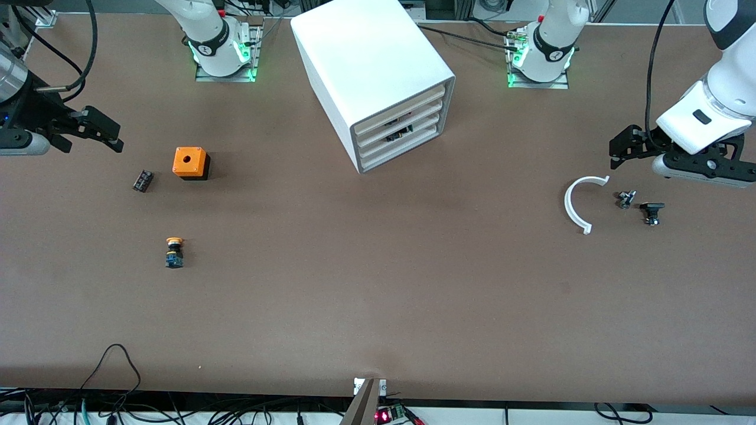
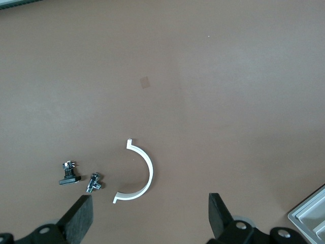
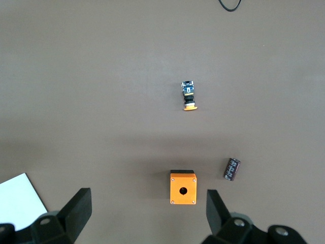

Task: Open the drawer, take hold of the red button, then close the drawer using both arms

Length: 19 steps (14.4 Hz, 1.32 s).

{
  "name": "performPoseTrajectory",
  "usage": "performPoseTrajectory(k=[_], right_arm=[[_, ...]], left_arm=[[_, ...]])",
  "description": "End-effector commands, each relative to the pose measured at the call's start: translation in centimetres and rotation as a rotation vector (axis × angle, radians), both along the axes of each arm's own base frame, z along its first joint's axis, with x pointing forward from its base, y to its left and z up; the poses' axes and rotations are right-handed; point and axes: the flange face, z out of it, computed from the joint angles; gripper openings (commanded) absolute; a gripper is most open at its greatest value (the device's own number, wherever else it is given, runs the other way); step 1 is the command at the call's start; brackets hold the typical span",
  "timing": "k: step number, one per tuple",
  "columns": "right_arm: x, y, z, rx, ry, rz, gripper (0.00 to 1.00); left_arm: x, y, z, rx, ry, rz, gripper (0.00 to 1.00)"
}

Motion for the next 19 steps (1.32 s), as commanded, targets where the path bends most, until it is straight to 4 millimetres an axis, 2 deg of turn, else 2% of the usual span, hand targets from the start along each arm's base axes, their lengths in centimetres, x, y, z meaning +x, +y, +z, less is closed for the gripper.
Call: performPoseTrajectory(k=[1,3,8,11,13,17,19], right_arm=[[0.3,-0.1,-0.2,-0.009,0.014,-0.008,1.00],[0.4,-0.3,-0.3,-0.008,0.016,-0.019,1.00],[0.5,-0.3,1.0,0.004,-0.013,-0.012,1.00],[0.7,1.0,0.1,-0.004,0.005,0.010,1.00],[1.4,0.8,-1.7,0.001,0.039,0.001,1.00],[3.0,1.7,-7.4,-0.003,0.149,0.028,1.00],[3.9,2.2,-9.0,-0.002,0.154,0.033,1.00]], left_arm=[[0.3,-0.3,0.6,-0.016,0.007,-0.001,1.00],[0.2,-0.2,0.6,-0.016,0.008,-0.001,1.00],[0.3,-0.1,0.5,-0.017,0.011,0.003,1.00],[0.1,-0.1,0.4,-0.015,0.030,0.000,1.00],[-0.2,-0.2,0.3,-0.015,0.048,-0.002,1.00],[-0.2,-0.4,0.3,-0.015,0.051,-0.005,1.00],[-0.9,-0.8,-0.3,-0.038,0.118,-0.007,1.00]])
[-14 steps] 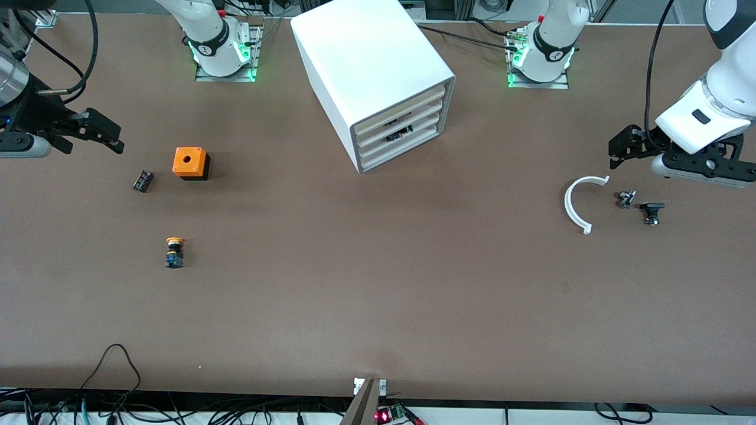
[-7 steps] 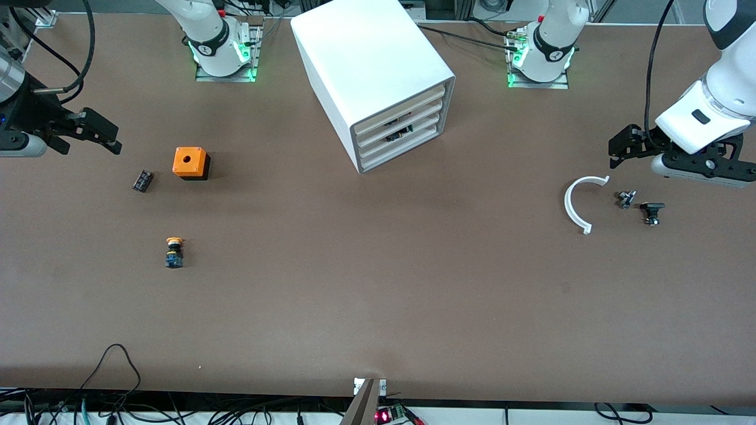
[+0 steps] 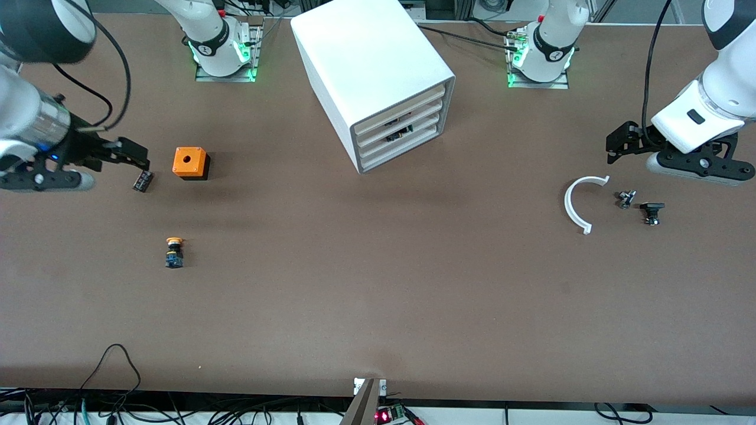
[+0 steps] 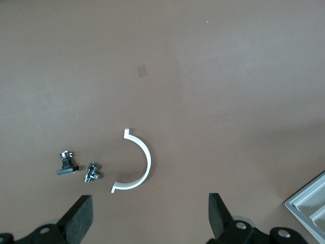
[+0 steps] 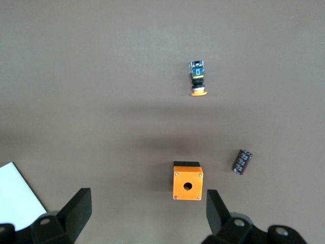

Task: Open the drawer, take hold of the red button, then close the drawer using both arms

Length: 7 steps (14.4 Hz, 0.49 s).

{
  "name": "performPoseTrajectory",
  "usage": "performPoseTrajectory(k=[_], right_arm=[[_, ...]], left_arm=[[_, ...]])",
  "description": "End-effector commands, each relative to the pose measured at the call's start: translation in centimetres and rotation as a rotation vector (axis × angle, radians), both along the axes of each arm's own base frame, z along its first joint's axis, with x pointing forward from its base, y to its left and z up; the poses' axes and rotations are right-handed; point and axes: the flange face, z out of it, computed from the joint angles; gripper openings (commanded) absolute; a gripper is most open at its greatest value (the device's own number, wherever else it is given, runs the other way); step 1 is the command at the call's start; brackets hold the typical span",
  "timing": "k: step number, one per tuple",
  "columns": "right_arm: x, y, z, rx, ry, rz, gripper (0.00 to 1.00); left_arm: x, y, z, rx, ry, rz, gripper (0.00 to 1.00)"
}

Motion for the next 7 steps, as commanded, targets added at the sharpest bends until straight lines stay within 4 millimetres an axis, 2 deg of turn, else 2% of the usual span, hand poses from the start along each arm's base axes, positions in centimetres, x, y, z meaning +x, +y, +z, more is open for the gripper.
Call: performPoseTrajectory(k=[1,2,3,5,7], right_arm=[[0.7,2.0,-1.3,0.005,0.006,0.014,1.00],[0.9,3.3,-2.0,0.004,0.009,0.026,1.00],[1.0,3.8,-2.4,-0.003,0.012,-0.020,1.00],[0.9,6.0,-3.5,-0.018,0.030,-0.086,1.00],[0.8,7.8,-3.7,-0.029,0.028,-0.134,1.00]], left_arm=[[-0.8,-0.9,-0.2,-0.083,0.102,0.000,1.00],[-1.2,-1.5,-1.1,-0.116,0.167,-0.004,1.00],[-1.7,-2.3,-2.1,-0.129,0.238,-0.022,1.00],[-2.2,-4.0,-2.6,-0.163,0.278,-0.047,1.00],[-2.3,-7.2,-5.0,-0.208,0.341,-0.093,1.00]])
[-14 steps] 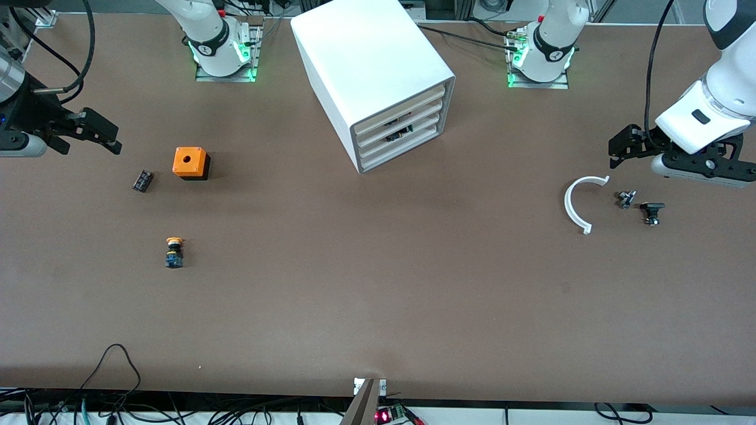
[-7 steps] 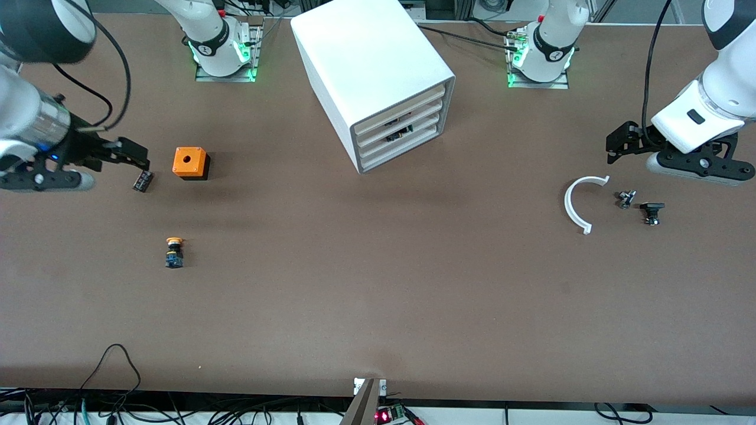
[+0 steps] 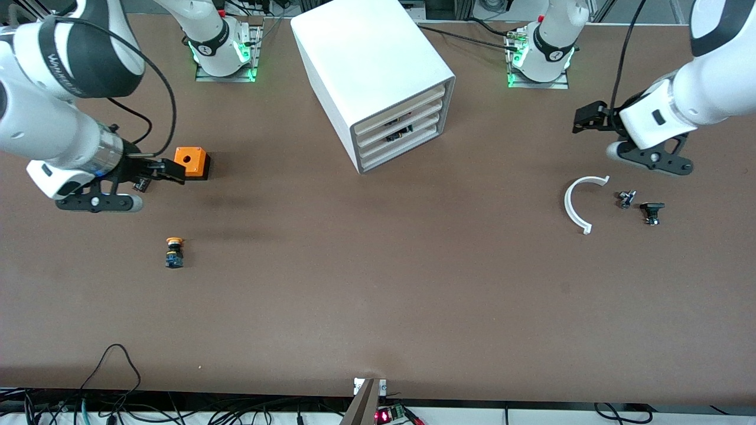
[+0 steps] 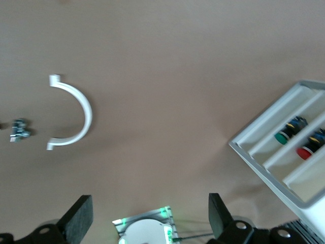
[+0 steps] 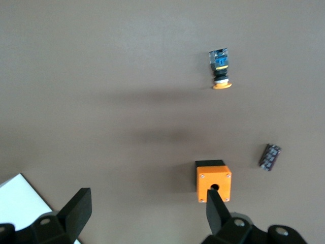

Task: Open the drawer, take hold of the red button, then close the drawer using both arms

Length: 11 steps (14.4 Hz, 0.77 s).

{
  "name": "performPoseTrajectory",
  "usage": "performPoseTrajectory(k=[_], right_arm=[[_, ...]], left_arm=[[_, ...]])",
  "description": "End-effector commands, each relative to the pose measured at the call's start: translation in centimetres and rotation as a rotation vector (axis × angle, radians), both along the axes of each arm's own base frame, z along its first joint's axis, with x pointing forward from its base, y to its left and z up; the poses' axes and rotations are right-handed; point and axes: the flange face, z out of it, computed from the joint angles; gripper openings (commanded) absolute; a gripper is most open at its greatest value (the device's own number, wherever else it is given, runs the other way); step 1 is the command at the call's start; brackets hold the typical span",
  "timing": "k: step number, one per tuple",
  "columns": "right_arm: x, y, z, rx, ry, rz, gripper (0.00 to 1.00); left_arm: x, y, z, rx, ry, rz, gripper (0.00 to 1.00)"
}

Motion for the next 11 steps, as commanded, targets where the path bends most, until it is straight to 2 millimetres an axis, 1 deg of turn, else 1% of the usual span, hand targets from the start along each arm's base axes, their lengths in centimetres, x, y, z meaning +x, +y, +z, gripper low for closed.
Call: performPoseTrajectory(k=[1,2,3,4,6,8,10,11], right_arm=[[0.3,2.0,-0.4,-0.006,-0.011,-0.064,1.00],[0.4,2.6,-0.6,0.000,-0.017,-0.061,1.00],[0.3,3.9,-0.8,0.009,-0.020,-0.052,1.00],[0.3,4.9,-0.6,0.013,-0.040,-0.063,1.00],[0.3,6.8,0.1,0.022,-0.078,-0.138,1.00],[0.7,8.7,0.2,0.036,-0.080,-0.216,1.00],[1.6,10.3,0.9,0.042,-0.096,-0.263,1.00],[1.7,11.3,1.1,0.043,-0.100,-0.280,1.00]], left_arm=[[0.0,-3.7,-2.5,-0.101,0.085,-0.047,1.00],[0.0,-4.7,-3.4,-0.165,0.117,-0.040,1.00],[-0.2,-5.4,-4.5,-0.236,0.142,-0.033,1.00],[-0.2,-5.4,-5.7,-0.308,0.142,-0.027,1.00],[-0.7,-5.9,-9.3,-0.449,0.142,-0.044,1.00],[-1.5,-6.3,-13.2,-0.564,0.108,-0.036,1.00],[-2.7,-7.3,-17.4,-0.664,0.030,-0.072,1.00],[-3.6,-8.2,-19.3,-0.712,0.007,-0.068,1.00]])
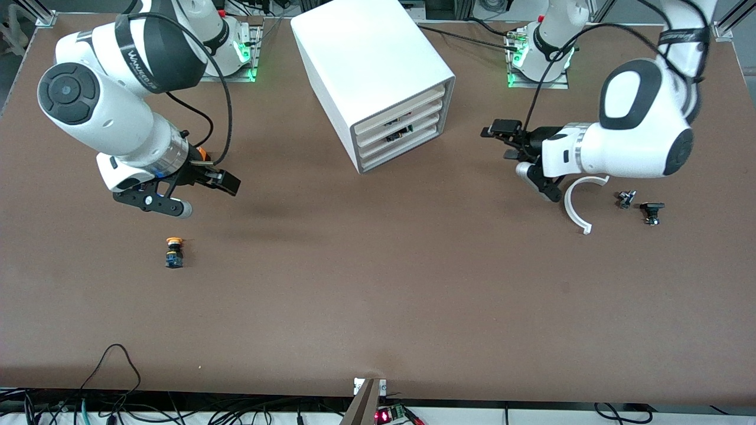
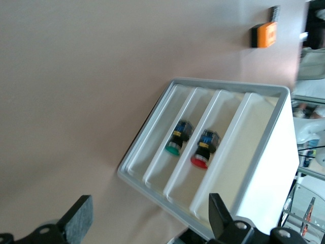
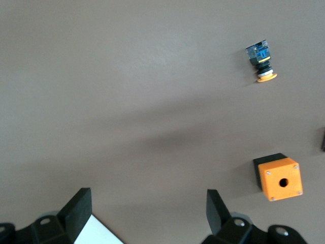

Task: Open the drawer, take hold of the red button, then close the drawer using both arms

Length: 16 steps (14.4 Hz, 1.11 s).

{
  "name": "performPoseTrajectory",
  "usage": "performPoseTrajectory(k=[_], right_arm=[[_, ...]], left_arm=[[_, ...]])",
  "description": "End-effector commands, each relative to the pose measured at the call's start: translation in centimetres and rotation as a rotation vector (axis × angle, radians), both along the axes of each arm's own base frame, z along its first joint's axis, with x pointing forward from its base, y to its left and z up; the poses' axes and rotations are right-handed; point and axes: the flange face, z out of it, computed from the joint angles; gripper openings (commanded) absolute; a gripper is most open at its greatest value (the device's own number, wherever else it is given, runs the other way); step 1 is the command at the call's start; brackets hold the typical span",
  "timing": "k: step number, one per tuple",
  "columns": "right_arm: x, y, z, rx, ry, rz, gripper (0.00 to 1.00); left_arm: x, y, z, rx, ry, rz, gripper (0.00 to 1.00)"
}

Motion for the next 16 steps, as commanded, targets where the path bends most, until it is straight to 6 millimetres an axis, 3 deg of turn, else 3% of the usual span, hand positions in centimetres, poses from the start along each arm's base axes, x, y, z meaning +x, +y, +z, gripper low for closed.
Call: performPoseTrajectory(k=[1,5,10,13,16], right_arm=[[1.3,2.1,0.7,0.017,-0.010,-0.073,1.00],[1.0,3.6,0.9,0.084,0.017,-0.194,1.00],[2.3,5.3,1.7,0.168,0.046,-0.374,1.00],[2.9,6.0,2.5,0.222,0.070,-0.477,1.00],[3.1,6.4,2.8,0.288,0.095,-0.559,1.00]], left_arm=[[-3.3,-1.8,-4.4,-0.125,-0.053,0.032,0.99],[-6.8,-4.2,-9.5,-0.255,-0.020,0.060,0.89],[-10.1,-5.7,-15.9,-0.404,0.023,0.060,0.77],[-12.2,-7.2,-17.3,-0.437,0.077,0.081,0.64],[-13.6,-7.8,-18.2,-0.500,0.162,0.073,0.60]])
